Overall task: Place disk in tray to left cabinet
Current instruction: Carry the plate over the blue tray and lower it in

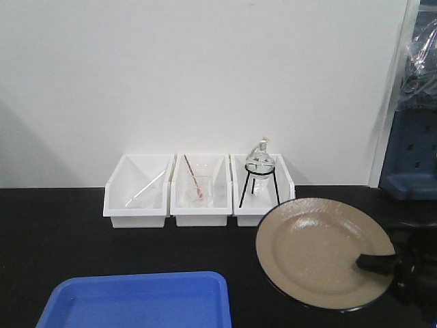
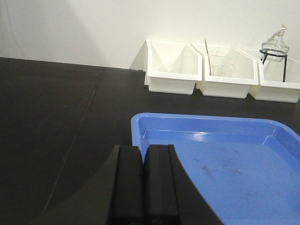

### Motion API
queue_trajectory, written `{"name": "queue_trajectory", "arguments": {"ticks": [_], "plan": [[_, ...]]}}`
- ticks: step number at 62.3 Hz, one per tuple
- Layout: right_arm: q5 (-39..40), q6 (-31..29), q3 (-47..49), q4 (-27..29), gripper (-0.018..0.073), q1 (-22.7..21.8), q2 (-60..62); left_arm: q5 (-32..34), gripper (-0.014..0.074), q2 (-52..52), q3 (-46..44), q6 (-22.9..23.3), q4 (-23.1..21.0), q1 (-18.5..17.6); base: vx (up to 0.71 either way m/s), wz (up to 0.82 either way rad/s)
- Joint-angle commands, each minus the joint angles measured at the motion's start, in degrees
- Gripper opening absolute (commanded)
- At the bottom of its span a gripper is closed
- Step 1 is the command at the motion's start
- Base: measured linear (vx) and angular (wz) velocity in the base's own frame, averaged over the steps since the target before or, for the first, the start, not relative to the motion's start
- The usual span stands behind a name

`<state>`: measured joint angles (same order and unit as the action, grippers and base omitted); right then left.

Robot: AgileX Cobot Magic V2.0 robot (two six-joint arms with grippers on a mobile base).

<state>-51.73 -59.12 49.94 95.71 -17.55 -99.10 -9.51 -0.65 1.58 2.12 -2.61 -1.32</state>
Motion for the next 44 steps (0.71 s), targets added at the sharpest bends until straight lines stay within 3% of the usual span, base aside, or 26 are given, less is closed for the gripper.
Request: {"name": "queue_trajectory", "arguments": {"ticks": [1, 11, 25, 37, 44], "plan": [[-6.9, 3.8, 4.3, 5.4, -0.0004, 3.6, 4.0, 4.7, -0.0006, -0.9, 1.1, 0.4, -0.1, 0.0, 0.0, 0.0], [-3.6, 10.7, 9.4, 6.7, -0.0004, 14.6, 3.2, 4.7, -0.0006, -0.9, 1.1, 0.4, -0.1, 0.0, 0.0, 0.0], [2.8, 13.7, 16.9, 6.6, -0.0004, 30.9, -2.0, 4.7, -0.0006, -0.9, 1.1, 0.4, -0.1, 0.0, 0.0, 0.0], [7.5, 14.8, 20.8, 6.6, -0.0004, 39.4, -8.4, 4.7, -0.0006, -0.9, 1.1, 0.4, -0.1, 0.0, 0.0, 0.0], [8.7, 14.9, 21.9, 6.6, -0.0004, 41.8, -12.2, 4.7, -0.0006, -0.9, 1.1, 0.4, -0.1, 0.0, 0.0, 0.0]]}}
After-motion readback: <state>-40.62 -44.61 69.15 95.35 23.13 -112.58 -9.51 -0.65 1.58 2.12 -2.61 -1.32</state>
